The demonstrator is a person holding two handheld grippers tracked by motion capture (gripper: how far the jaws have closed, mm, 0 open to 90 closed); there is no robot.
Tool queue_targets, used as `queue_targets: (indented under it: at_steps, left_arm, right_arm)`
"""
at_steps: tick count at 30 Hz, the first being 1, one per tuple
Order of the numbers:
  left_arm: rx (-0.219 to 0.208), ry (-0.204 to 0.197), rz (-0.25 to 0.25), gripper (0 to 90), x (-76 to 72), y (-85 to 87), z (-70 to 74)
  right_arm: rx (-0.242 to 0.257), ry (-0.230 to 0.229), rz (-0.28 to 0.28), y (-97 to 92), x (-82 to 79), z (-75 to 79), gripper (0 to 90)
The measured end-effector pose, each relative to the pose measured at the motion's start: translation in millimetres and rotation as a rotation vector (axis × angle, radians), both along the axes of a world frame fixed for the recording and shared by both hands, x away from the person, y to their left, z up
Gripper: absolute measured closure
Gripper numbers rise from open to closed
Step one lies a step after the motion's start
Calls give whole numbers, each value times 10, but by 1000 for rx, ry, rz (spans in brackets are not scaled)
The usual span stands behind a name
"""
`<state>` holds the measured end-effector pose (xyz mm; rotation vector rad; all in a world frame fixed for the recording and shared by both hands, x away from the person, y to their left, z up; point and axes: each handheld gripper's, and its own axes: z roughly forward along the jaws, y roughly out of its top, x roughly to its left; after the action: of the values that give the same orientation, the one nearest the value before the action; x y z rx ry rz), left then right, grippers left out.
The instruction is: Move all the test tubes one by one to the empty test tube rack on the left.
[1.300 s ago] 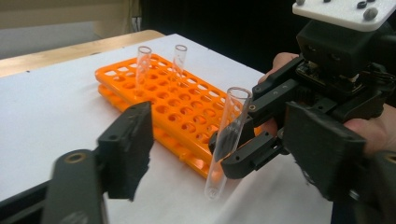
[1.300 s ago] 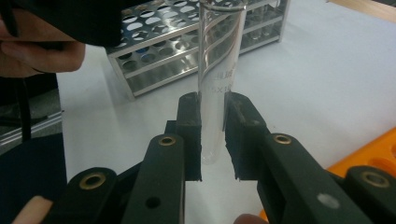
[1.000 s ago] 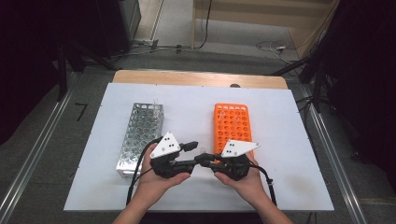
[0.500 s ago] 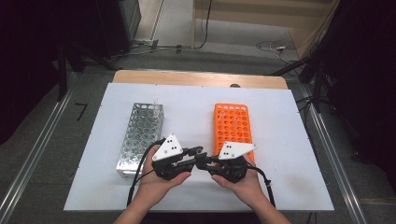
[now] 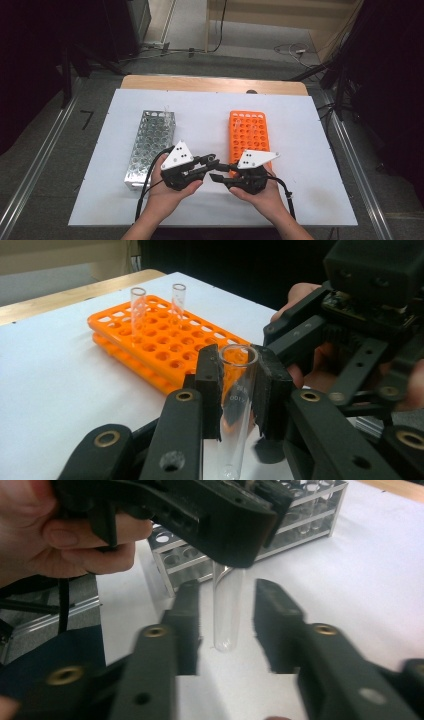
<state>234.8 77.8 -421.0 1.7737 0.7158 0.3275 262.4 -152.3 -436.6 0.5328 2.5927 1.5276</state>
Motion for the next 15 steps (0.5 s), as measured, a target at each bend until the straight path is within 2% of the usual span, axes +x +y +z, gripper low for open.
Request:
queue_targets:
  at_steps: [3,5,12,15]
  left_arm:
    - [-12,0,17,761,29,49,23]
    - [-11,0,27,761,54,82,38]
    - [-10,-3,62,762,157,208,91]
    - [-11,-5,81,762,200,258,107]
  right_arm:
    - [10,-3,-20,-51,20,22,357]
    - [15,3,-29,-93,39,33,273]
    - [30,9,-60,-272,116,43,64]
    - [43,9,-82,-370,146,38,35]
